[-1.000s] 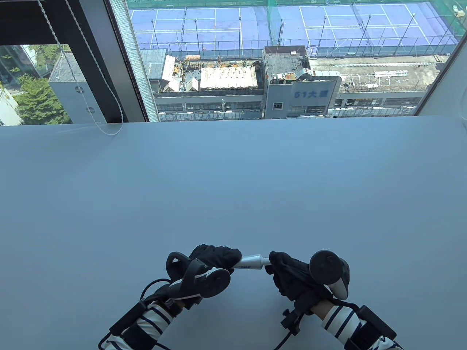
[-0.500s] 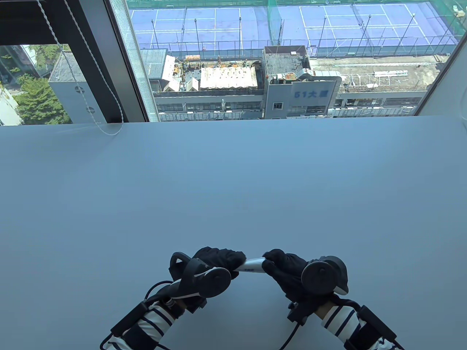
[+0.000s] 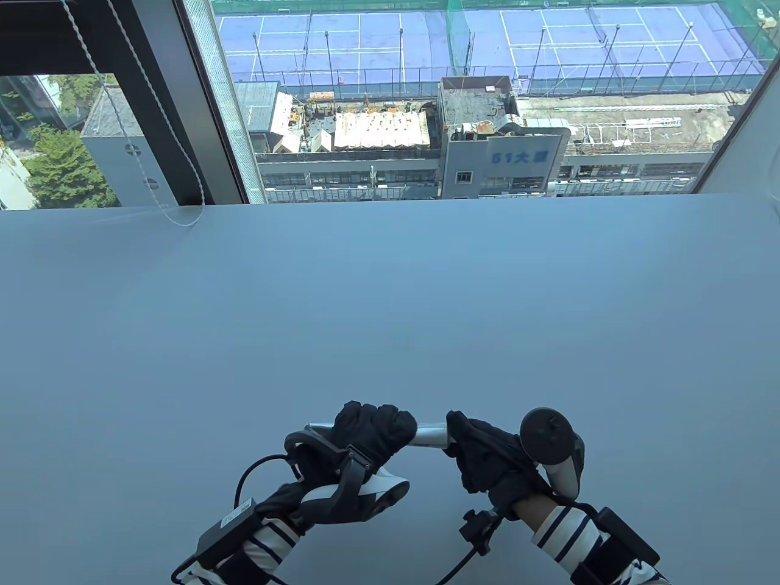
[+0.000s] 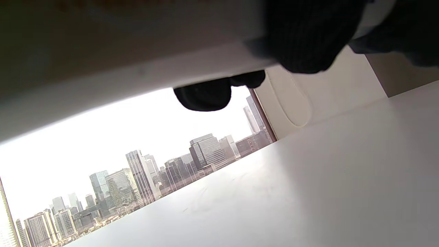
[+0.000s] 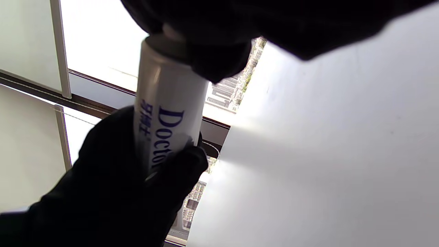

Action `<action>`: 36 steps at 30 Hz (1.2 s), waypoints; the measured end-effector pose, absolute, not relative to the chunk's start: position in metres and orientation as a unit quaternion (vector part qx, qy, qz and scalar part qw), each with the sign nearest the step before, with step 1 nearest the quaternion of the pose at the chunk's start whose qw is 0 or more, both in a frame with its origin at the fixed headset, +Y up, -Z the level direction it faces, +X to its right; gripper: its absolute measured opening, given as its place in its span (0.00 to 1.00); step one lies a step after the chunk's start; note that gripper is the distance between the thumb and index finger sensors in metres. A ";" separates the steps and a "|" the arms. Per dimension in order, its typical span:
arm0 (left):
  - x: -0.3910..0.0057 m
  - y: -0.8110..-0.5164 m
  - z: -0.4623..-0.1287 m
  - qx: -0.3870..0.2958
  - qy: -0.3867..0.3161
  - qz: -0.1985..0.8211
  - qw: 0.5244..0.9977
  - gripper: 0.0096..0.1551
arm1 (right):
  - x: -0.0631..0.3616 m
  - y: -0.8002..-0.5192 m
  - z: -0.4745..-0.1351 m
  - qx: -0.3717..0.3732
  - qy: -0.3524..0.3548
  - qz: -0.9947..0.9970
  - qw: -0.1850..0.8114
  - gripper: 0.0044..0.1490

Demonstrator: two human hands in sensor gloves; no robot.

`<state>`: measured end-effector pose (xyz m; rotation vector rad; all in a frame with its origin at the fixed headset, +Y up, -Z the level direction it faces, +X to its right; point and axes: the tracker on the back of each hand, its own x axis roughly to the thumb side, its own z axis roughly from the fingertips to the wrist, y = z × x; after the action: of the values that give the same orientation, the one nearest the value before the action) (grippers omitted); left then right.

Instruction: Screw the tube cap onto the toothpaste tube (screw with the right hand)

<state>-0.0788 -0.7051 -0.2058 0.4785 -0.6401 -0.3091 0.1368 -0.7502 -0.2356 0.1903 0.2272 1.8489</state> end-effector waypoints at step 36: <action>-0.022 -0.741 -0.361 -0.267 0.115 0.141 0.946 0.30 | 0.175 -0.739 -0.243 0.069 0.041 0.801 0.593 0.41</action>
<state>-0.0220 -0.7410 -0.3609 -0.5447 0.2344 0.2862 0.1745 -0.7385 -0.2431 0.1597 0.0950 1.8618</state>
